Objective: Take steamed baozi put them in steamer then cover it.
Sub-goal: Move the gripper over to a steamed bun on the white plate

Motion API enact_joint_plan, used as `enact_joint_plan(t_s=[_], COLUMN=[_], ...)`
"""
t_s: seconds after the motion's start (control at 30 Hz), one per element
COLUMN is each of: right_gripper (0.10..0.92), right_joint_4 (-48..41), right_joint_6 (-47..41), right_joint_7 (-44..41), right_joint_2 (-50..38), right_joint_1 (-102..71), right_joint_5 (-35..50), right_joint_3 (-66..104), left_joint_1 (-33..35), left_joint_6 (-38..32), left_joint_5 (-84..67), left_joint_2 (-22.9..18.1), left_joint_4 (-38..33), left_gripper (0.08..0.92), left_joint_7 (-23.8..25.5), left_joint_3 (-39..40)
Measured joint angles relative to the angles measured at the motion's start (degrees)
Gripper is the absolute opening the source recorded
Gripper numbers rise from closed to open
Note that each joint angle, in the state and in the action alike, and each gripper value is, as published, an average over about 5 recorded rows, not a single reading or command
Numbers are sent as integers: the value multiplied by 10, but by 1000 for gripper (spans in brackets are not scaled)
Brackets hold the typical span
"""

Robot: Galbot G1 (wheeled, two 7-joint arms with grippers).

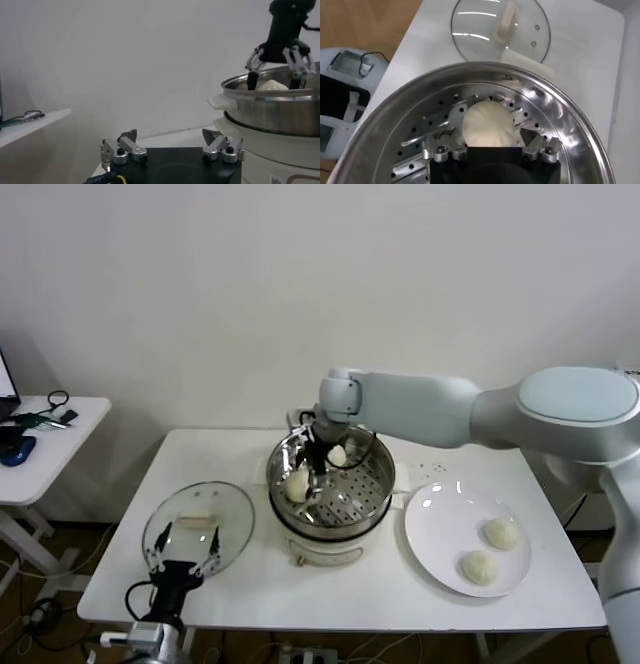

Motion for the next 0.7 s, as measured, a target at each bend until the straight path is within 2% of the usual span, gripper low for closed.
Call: enact_joint_plan(t_s=[0.37, 0.7], right_gripper=[823, 823], right_joint_4=[117, 215], right_joint_6=[0, 12], right_joint_7=[-19, -42], right_joint_2=[-154, -327], right_joint_1=[85, 104], right_joint_5=[-2, -73], right_joint_3=[-33, -60], left_joint_1=[1, 1], left_joint_6=[2, 5], left_joint_5=[5, 12], left_joint_2=[1, 1], left_joint_4=[-3, -4], left_gripper=[823, 823], left_joint_7=[0, 0], left_joint_3=[5, 9])
